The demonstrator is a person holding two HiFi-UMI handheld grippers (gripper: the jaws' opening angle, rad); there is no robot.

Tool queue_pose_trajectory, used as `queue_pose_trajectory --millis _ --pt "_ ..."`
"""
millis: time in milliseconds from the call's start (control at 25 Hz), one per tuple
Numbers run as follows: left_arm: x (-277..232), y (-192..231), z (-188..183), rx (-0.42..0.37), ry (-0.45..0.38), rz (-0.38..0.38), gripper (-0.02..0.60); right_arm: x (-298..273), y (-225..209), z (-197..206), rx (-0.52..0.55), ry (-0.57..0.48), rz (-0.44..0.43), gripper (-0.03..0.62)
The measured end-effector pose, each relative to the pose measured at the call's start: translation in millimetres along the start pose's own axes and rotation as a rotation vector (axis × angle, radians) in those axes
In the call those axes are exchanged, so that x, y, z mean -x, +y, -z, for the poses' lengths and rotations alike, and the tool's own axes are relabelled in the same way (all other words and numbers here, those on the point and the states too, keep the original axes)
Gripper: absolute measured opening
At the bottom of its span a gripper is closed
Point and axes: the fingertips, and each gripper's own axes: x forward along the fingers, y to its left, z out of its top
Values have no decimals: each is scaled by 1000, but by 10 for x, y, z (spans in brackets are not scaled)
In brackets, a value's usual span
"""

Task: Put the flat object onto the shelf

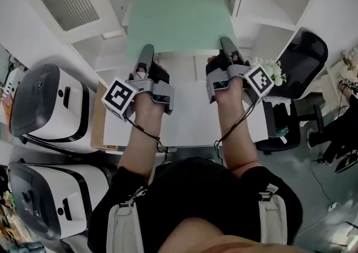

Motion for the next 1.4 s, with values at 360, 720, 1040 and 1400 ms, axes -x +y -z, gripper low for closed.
queue_pose_trajectory --millis 360,720,1040,1400 --pt "-344 28 -101 28 -3 -71 83 -298 59 -90 -13 -18 56 66" --pt "-541 116 -140 60 12 -100 84 -508 -6 -147 -16 -19 77 69" --pt "-870 98 -224 44 25 -112 89 -806 -8 -238 -13 -28 96 78" --pt "-983 182 -232 56 35 -116 89 -922 -73 -278 -4 -24 107 80"
